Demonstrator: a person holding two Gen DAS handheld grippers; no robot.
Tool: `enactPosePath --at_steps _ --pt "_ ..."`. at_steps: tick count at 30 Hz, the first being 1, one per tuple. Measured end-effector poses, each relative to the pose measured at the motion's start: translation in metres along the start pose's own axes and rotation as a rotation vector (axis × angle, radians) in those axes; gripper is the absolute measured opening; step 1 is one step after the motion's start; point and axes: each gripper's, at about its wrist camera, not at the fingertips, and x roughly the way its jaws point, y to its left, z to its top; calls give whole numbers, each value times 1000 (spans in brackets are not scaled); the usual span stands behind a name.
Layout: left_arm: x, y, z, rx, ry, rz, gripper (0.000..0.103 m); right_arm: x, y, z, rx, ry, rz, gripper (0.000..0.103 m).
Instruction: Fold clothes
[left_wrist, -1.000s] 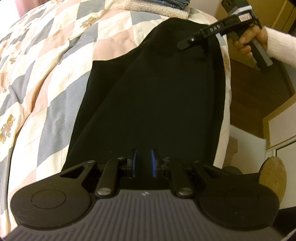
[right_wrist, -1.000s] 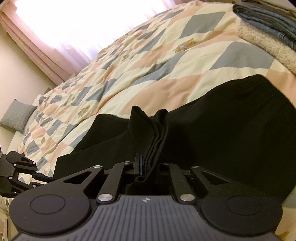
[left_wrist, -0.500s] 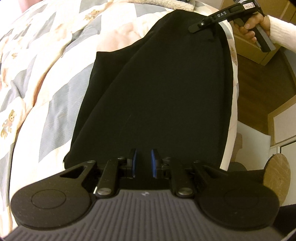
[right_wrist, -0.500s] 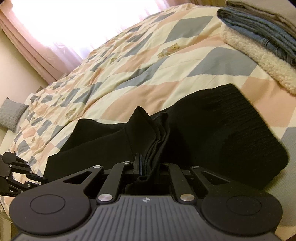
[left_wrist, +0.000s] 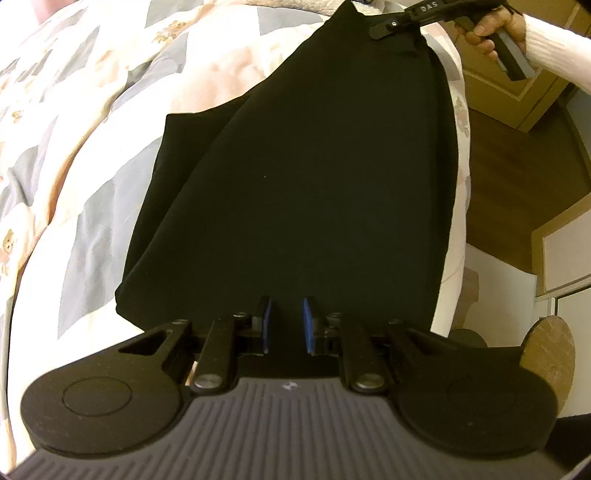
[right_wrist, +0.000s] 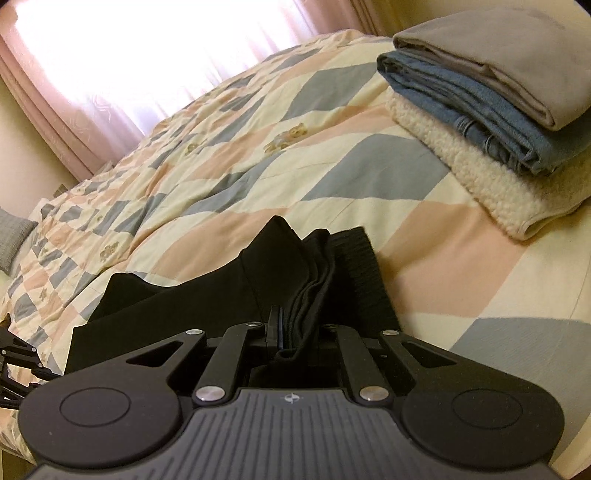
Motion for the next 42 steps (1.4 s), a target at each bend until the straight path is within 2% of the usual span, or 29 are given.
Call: enactPosePath --at_steps 14,16,18,19,20,21,22,23,24,25,26,28,30,32,34,37,39,41,42 --pt "0 -10 4 -3 19 4 14 7 -18 7 -13 13 -13 8" --pt "-1 -11 5 0 22 8 14 11 -21 4 -4 25 -50 17" --pt "-4 -10 6 2 19 13 14 7 -20 2 1 8 -99 20" --pt "-6 -9 8 3 16 18 14 2 -18 2 10 -25 -151 29" --pt "-7 -8 9 3 12 23 14 -5 -15 1 22 -69 -222 44" --pt "-8 -7 11 4 8 27 14 -13 -13 0 32 -113 -306 49" --pt "-9 -6 12 5 5 31 14 -19 -9 0 30 -151 -379 48" --pt "-9 -5 14 9 1 31 14 -26 -3 -3 8 -196 -415 42" --pt "-9 -5 15 12 -2 31 14 -30 6 -5 -16 -237 -408 37" --pt "-9 -5 17 16 -5 31 14 -30 16 -7 -42 -252 -370 30" --pt "-8 -5 18 24 -7 32 14 -28 27 -8 -72 -255 -325 28" --pt "-5 -6 19 40 -10 33 14 -9 50 -8 -158 -220 -263 24" --pt "-1 -4 19 56 -6 41 15 16 63 -6 -200 -174 -271 22" --pt "2 -2 19 70 -2 48 15 43 60 -2 -174 -137 -332 18" --pt "0 4 17 74 -5 54 14 60 48 2 -96 -113 -389 18" --pt "-4 14 15 67 -11 56 15 33 47 -4 15 -213 -395 22" --pt "-5 21 15 63 -17 52 15 7 55 -20 23 -289 -431 22" --pt "-2 27 15 64 -23 44 15 -6 62 -38 14 -310 -483 23" --pt "4 31 15 67 -21 43 15 -4 63 -47 8 -284 -504 23"
